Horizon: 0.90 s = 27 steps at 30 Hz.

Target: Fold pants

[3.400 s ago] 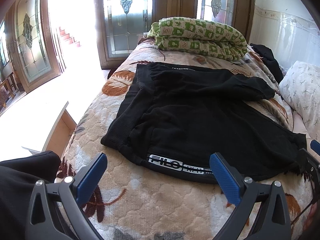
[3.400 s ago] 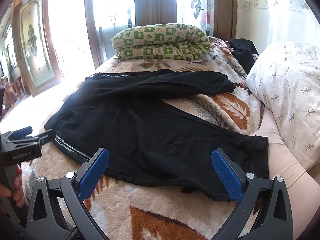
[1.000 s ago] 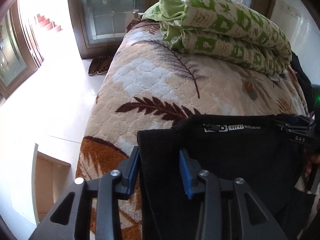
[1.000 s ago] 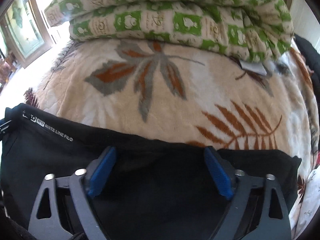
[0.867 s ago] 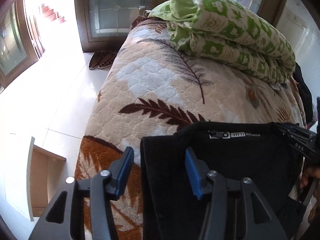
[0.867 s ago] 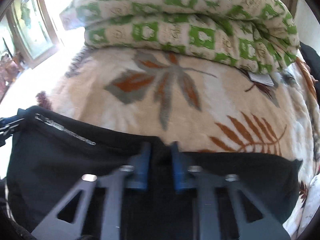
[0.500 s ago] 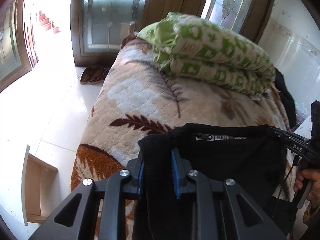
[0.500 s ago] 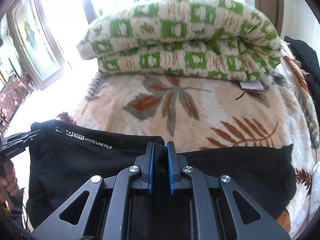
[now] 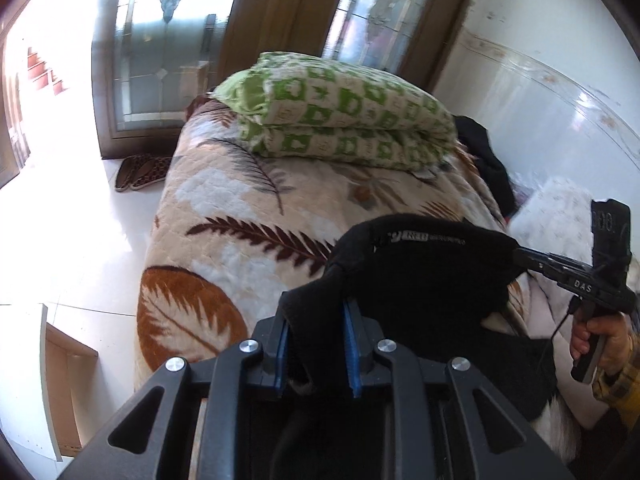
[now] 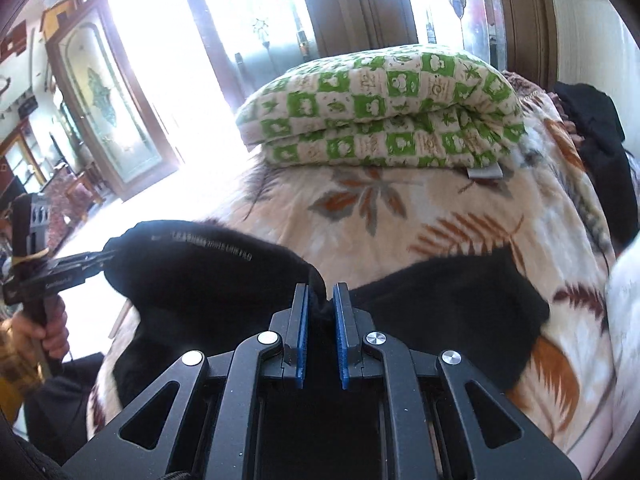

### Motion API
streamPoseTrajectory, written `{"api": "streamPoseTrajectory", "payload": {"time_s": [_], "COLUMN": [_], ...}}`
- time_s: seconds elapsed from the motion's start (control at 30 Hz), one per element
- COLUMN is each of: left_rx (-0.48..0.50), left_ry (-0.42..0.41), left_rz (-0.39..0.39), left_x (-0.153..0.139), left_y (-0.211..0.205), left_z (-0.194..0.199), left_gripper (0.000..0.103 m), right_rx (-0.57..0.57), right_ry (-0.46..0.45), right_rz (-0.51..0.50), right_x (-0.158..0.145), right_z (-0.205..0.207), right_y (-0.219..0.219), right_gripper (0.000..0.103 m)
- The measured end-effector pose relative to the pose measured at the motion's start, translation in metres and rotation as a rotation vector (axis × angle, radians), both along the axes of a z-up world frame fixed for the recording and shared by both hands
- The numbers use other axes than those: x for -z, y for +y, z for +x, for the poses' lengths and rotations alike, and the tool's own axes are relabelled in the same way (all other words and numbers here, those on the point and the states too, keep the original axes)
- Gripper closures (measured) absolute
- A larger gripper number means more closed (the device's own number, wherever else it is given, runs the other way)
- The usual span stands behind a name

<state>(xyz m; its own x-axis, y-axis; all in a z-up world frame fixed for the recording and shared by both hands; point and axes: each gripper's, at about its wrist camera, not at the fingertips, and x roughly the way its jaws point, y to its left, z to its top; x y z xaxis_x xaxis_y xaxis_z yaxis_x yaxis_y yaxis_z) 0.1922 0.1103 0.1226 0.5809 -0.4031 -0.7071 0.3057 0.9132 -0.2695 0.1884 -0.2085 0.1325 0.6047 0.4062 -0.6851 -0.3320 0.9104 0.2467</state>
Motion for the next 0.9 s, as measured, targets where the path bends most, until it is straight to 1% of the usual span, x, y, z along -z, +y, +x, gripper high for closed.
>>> {"api": "streamPoseTrajectory", "payload": {"time_s": [0.1, 0.2, 0.27, 0.3, 0.37, 0.4, 0.47, 0.53, 0.57, 0.63, 0.7, 0.77, 0.83, 0.9], "left_rx": [0.056, 0.099, 0.123, 0.127, 0.114, 0.111, 0.091, 0.053, 0.039, 0.032, 0.025, 0.020, 0.008, -0.010], "left_ry": [0.005, 0.020, 0.044, 0.067, 0.111, 0.125, 0.190, 0.239, 0.256, 0.238, 0.213, 0.208, 0.213, 0.223], "left_rz": [0.043, 0.082, 0.104, 0.128, 0.184, 0.186, 0.195, 0.234, 0.257, 0.246, 0.203, 0.156, 0.142, 0.145], "left_x": [0.001, 0.004, 0.010, 0.014, 0.028, 0.036, 0.056, 0.076, 0.082, 0.076, 0.067, 0.063, 0.063, 0.064], "left_y": [-0.005, -0.004, -0.001, 0.001, 0.005, 0.008, 0.013, 0.018, 0.020, 0.023, 0.027, 0.031, 0.033, 0.036], "left_z": [-0.027, -0.051, -0.065, -0.071, -0.082, -0.089, -0.098, -0.104, -0.105, -0.106, -0.108, -0.108, -0.108, -0.107], "left_gripper": [0.078, 0.078, 0.078, 0.077, 0.078, 0.078, 0.078, 0.078, 0.078, 0.078, 0.078, 0.078, 0.078, 0.078], "right_rx": [-0.021, -0.044, -0.048, -0.044, -0.019, -0.007, 0.011, 0.025, 0.029, 0.028, 0.026, 0.027, 0.027, 0.026], "right_ry": [0.045, 0.090, 0.125, 0.150, 0.190, 0.212, 0.243, 0.270, 0.276, 0.264, 0.250, 0.237, 0.238, 0.248], "right_rz": [0.035, 0.036, 0.045, 0.059, 0.094, 0.104, 0.096, 0.087, 0.083, 0.077, 0.086, 0.100, 0.106, 0.123], "right_x": [0.009, 0.023, 0.034, 0.043, 0.058, 0.068, 0.084, 0.096, 0.098, 0.096, 0.092, 0.089, 0.091, 0.093], "right_z": [-0.033, -0.064, -0.083, -0.095, -0.115, -0.126, -0.138, -0.143, -0.145, -0.147, -0.149, -0.153, -0.157, -0.160], "right_y": [-0.002, 0.000, -0.002, -0.005, -0.012, -0.014, -0.015, -0.013, -0.010, -0.007, -0.004, -0.002, -0.001, 0.000], "right_gripper": [0.092, 0.092, 0.092, 0.092, 0.092, 0.092, 0.092, 0.092, 0.092, 0.092, 0.092, 0.092, 0.092, 0.092]}}
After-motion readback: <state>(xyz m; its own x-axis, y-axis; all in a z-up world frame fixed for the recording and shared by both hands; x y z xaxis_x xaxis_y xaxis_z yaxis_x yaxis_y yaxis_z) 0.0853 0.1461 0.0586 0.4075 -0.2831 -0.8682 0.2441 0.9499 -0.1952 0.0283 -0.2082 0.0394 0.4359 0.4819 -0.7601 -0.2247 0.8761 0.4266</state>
